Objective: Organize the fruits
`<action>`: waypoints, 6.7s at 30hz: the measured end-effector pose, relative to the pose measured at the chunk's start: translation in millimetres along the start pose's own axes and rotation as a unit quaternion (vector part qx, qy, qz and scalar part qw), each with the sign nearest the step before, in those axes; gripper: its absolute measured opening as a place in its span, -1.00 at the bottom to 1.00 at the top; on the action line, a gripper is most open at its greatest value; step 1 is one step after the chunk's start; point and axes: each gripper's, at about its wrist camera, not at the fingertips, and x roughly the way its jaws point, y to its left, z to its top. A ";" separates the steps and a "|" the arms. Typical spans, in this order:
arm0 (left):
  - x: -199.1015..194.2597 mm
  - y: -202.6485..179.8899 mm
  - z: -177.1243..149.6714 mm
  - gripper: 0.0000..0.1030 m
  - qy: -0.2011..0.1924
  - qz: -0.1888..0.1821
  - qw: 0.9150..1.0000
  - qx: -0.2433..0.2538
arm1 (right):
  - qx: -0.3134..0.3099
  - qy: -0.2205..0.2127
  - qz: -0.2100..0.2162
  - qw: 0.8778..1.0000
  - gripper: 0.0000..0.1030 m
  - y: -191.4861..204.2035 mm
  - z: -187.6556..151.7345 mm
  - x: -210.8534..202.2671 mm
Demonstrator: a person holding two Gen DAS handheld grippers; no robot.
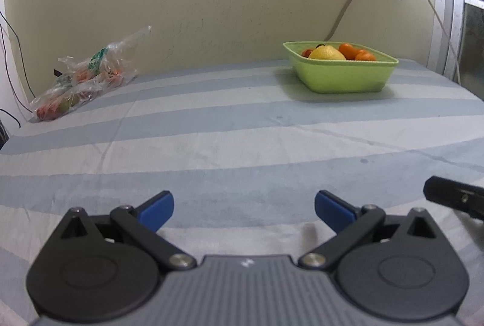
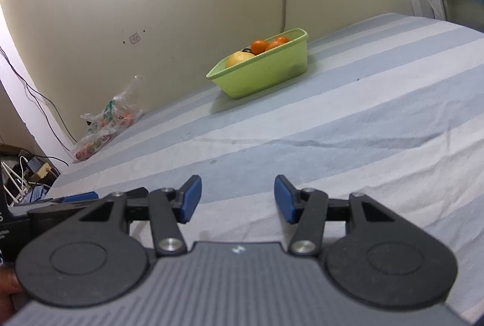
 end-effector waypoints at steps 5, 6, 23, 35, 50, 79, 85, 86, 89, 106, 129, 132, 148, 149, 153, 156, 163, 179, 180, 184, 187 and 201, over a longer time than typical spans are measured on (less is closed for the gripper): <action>0.4 0.6 -0.5 1.00 0.000 0.001 1.000 -0.001 | -0.003 -0.001 -0.002 1.000 0.08 0.6 -0.1 0.5; 0.5 0.9 -0.4 1.00 0.001 0.001 1.000 -0.001 | -0.003 -0.001 -0.002 1.000 0.08 0.7 -0.1 0.5; -0.1 2.3 0.2 1.00 0.001 0.003 1.000 -0.004 | -0.002 -0.005 -0.003 1.000 0.08 -0.9 1.6 -0.1; -8.1 6.3 3.8 1.00 -0.023 0.012 1.000 -0.011 | -0.010 -0.016 -0.005 1.000 0.08 1.5 4.1 -3.6; -19.4 4.2 7.3 1.00 -0.068 0.057 0.996 0.000 | -0.021 -0.034 -0.008 0.999 0.08 3.6 4.6 -5.8; -11.9 -2.1 -0.6 1.00 -0.025 0.018 1.000 0.004 | -0.079 -0.096 -0.033 0.992 0.22 20.2 -1.8 -18.8; -21.3 -3.4 2.3 1.00 -0.041 0.010 0.999 0.007 | -0.076 -0.106 -0.030 0.991 0.23 21.0 1.4 -24.1; -22.8 -3.5 2.6 1.00 -0.043 0.008 0.999 0.006 | -0.077 -0.108 -0.030 0.991 0.23 21.7 1.2 -25.1; -24.7 -4.3 3.4 1.00 -0.047 0.005 0.999 0.010 | -0.078 -0.114 -0.029 0.990 0.24 23.5 2.2 -27.7; -32.5 -9.0 5.7 1.00 -0.059 0.002 0.998 0.028 | -0.082 -0.130 -0.019 0.988 0.27 30.2 3.3 -35.8; -26.0 -12.1 3.8 1.00 -0.029 -0.007 0.999 0.040 | -0.078 -0.125 -0.022 0.989 0.28 31.4 2.5 -33.1; -24.9 -14.3 3.3 1.00 -0.024 -0.005 0.999 0.044 | -0.076 -0.125 -0.022 0.989 0.28 30.4 1.9 -33.2; -21.6 -23.3 0.7 1.00 -0.020 0.006 0.997 0.069 | -0.068 -0.126 -0.024 0.989 0.28 26.6 -0.4 -32.9; -21.8 -24.3 0.3 1.00 -0.020 0.007 0.997 0.070 | -0.068 -0.126 -0.025 0.989 0.28 26.7 -0.7 -32.9; -21.5 -25.1 -0.6 1.00 -0.020 0.007 0.997 0.070 | -0.068 -0.125 -0.024 0.989 0.28 26.2 -0.7 -32.9; -21.6 -25.6 -1.0 1.00 -0.018 0.006 0.997 0.070 | -0.068 -0.125 -0.025 0.989 0.28 26.3 -0.7 -32.9; -21.1 -25.5 -1.7 1.00 -0.007 -0.013 0.997 0.073 | -0.069 -0.125 -0.025 0.989 0.28 26.5 -0.4 -32.5; -22.6 -30.0 -0.2 1.00 -0.009 -0.016 0.996 0.082 | -0.070 -0.127 -0.025 0.989 0.28 27.1 0.2 -33.9; -22.5 -30.3 -0.1 1.00 -0.009 -0.016 0.996 0.082 | -0.070 -0.127 -0.024 0.989 0.28 26.9 0.2 -33.8; -22.4 -31.0 -0.3 1.00 -0.009 -0.016 0.996 0.084 | -0.070 -0.127 -0.024 0.989 0.28 26.7 0.2 -33.7; -22.1 -31.0 -0.1 1.00 -0.009 -0.015 0.996 0.083 | -0.070 -0.127 -0.025 0.989 0.28 26.3 0.1 -33.6; -20.8 -28.9 1.8 1.00 -0.005 -0.019 0.997 0.069 | -0.069 -0.127 -0.024 0.989 0.28 24.6 0.0 -33.0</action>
